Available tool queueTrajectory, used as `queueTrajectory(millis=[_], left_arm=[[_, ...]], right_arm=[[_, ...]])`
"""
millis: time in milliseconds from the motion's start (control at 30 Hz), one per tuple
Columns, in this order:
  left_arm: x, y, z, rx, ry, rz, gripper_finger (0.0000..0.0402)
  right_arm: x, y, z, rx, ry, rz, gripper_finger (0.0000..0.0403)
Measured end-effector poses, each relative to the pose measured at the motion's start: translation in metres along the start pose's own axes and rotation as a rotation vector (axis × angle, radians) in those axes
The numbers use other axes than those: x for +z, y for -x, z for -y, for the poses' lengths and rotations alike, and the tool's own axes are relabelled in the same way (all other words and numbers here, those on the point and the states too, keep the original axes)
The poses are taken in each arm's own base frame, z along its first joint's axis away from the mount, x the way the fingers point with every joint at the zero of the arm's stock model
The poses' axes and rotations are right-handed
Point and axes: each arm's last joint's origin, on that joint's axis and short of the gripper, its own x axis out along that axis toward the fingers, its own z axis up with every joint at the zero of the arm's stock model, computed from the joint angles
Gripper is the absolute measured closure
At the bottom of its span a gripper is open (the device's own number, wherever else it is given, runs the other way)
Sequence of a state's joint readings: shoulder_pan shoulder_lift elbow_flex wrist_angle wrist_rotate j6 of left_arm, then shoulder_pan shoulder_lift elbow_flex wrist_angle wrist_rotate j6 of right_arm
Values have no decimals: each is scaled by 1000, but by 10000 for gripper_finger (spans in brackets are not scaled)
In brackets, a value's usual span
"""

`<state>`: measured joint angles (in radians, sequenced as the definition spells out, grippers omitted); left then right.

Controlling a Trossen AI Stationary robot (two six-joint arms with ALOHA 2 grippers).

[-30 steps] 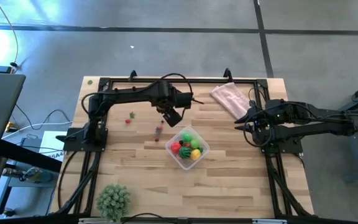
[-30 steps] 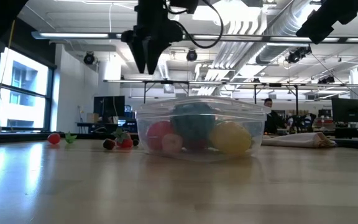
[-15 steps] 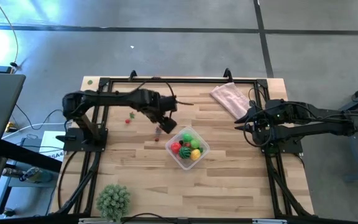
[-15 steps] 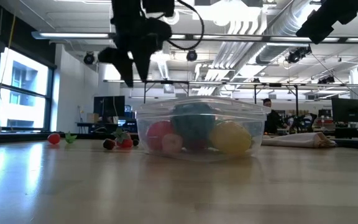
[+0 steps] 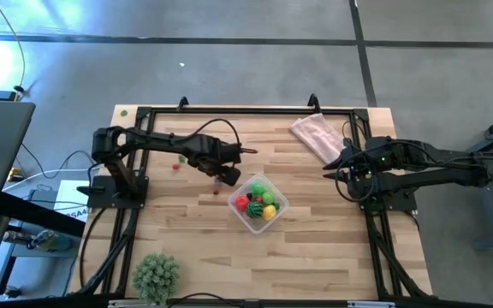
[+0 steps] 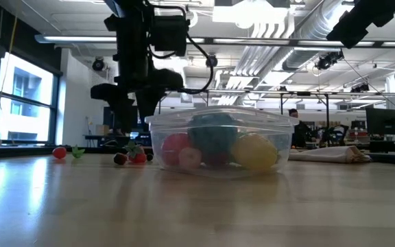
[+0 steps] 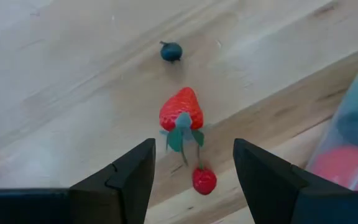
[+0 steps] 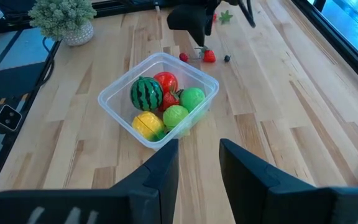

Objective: Pick and placing Produce into tupperware
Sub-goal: Put the red strawberry into the transparent container

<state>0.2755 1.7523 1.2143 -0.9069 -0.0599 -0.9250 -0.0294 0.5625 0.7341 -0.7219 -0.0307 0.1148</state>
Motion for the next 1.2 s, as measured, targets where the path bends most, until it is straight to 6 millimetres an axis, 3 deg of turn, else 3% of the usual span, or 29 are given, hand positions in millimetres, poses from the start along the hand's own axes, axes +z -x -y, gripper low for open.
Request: queueTrajectory(millis=[267,600,1200], left_arm=[[4,0,1,34,-76,96,195],[4,-2,2,18,-55,79,195],[3,-48,8,102,-72,-44,195]], right_arm=[[0,0,0,0,0,0,297],[0,0,0,0,0,0,297],[0,0,0,0,0,0,297]])
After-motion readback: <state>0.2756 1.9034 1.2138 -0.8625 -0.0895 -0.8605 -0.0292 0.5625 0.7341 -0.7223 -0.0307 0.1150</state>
